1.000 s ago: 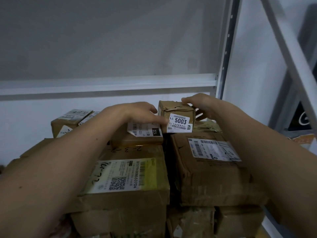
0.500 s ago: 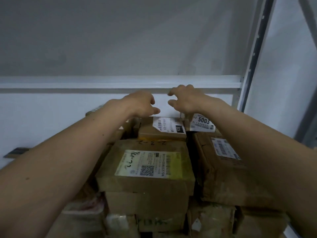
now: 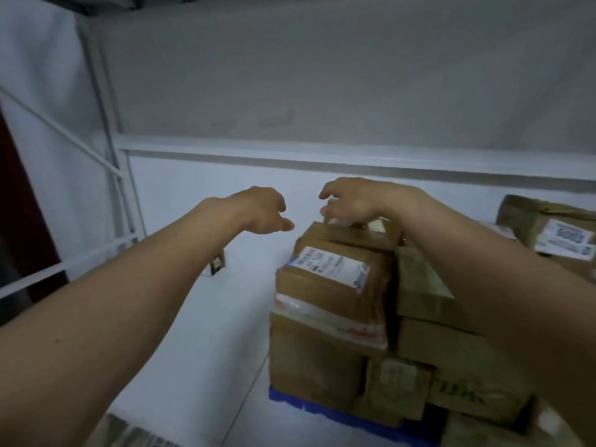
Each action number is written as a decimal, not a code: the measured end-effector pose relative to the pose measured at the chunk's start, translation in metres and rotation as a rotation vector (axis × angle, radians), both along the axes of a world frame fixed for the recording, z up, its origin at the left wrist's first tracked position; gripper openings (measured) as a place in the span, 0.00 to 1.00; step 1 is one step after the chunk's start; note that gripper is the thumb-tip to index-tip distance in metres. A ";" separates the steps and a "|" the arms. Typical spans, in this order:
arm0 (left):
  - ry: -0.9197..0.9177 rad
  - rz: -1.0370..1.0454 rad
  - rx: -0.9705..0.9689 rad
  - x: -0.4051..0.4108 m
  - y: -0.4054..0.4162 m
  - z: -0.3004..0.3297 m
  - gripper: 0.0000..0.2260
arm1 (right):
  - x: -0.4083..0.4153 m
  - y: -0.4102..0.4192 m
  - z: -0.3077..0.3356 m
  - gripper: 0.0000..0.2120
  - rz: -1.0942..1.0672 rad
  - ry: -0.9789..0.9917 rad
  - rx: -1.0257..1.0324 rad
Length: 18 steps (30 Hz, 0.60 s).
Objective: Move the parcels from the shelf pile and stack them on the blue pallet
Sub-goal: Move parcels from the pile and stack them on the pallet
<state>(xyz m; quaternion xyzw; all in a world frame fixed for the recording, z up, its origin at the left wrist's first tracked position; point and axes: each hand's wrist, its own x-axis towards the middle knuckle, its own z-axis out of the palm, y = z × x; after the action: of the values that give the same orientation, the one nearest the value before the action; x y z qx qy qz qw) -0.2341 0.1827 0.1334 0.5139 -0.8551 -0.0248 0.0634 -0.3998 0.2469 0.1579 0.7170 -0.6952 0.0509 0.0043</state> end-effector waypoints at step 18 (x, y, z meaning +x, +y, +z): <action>0.052 0.261 0.283 0.282 -0.051 -0.139 0.26 | 0.265 -0.110 -0.146 0.26 0.163 -0.010 0.242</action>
<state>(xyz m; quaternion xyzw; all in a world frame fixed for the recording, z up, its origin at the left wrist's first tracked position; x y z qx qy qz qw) 0.0477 0.1322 -0.0059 0.6233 -0.7674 -0.1494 0.0153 -0.1352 0.1367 0.0123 0.7662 -0.6356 -0.0297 -0.0896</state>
